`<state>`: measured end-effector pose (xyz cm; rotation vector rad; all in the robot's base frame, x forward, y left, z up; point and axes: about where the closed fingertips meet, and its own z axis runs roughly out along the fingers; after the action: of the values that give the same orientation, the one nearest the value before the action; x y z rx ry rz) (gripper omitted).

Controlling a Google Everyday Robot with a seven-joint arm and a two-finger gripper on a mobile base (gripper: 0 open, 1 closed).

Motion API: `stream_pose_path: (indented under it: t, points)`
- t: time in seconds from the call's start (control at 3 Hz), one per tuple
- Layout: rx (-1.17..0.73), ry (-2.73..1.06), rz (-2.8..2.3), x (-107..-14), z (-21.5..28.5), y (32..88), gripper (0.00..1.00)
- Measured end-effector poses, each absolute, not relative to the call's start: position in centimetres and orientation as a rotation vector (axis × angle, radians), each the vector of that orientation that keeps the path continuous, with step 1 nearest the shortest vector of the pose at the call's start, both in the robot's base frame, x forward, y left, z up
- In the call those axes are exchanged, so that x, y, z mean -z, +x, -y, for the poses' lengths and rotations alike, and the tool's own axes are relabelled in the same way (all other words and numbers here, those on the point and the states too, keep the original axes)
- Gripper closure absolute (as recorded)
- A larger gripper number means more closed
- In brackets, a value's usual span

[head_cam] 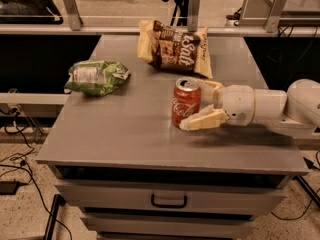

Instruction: Knock coke can over

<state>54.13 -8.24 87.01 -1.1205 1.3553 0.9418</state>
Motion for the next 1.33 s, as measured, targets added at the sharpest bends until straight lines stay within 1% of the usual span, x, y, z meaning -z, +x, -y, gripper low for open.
stream_pose_path:
  t: [0.33, 0.67, 1.0, 1.33]
  points:
    - [-0.946, -1.126, -1.352, -87.1, 7.9, 54.1, 0.49]
    - [-0.949, -1.129, -1.350, -87.1, 7.7, 54.1, 0.72]
    - [-0.952, -1.133, -1.347, -87.2, 7.4, 54.0, 0.99]
    - [-0.863, -1.180, -1.439, -90.2, 8.2, 54.3, 1.00]
